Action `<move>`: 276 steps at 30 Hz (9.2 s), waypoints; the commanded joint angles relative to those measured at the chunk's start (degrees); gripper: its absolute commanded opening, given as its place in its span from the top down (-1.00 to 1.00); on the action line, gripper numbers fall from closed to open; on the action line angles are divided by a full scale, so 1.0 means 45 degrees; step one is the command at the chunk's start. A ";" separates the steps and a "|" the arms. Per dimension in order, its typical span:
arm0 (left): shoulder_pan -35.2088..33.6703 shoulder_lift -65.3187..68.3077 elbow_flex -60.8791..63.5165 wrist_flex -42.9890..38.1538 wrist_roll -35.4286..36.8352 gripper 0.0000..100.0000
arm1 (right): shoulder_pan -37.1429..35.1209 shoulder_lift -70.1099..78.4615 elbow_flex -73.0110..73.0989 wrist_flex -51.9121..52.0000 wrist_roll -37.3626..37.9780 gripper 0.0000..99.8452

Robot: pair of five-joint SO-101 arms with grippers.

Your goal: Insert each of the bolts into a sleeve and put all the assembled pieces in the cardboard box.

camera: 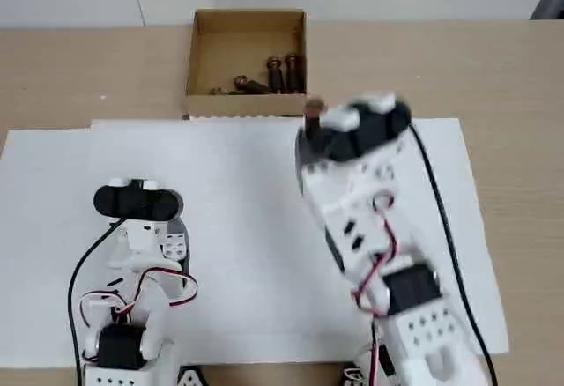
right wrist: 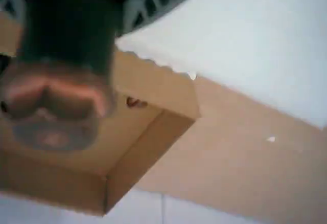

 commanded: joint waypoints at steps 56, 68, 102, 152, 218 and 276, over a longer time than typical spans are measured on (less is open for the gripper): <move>-0.0098 -0.0117 0.0791 -0.0313 -0.0078 0.99 | 0.0244 2.5387 -2.4264 -0.0342 0.4415 0.80; -0.0098 -0.0117 0.0791 -0.0313 -0.0078 0.99 | 0.0205 2.5407 -2.9206 0.4562 0.4357 1.00; -0.0098 -0.0117 0.0811 -0.0313 -0.0098 0.99 | 0.2862 1.7788 -3.1570 1.5013 0.2598 1.00; -0.0098 -0.0117 0.0811 -0.0313 -0.0098 0.99 | 0.5245 -0.5167 0.2559 0.6769 0.1719 1.00; -0.0098 -0.0117 0.0811 -0.0313 -0.0098 0.99 | 0.5187 -1.0247 1.0178 0.5304 0.1758 0.99; -0.0098 -0.0117 0.0811 -0.0313 -0.0098 0.99 | 0.5187 -1.0247 1.0178 0.5304 0.1758 0.99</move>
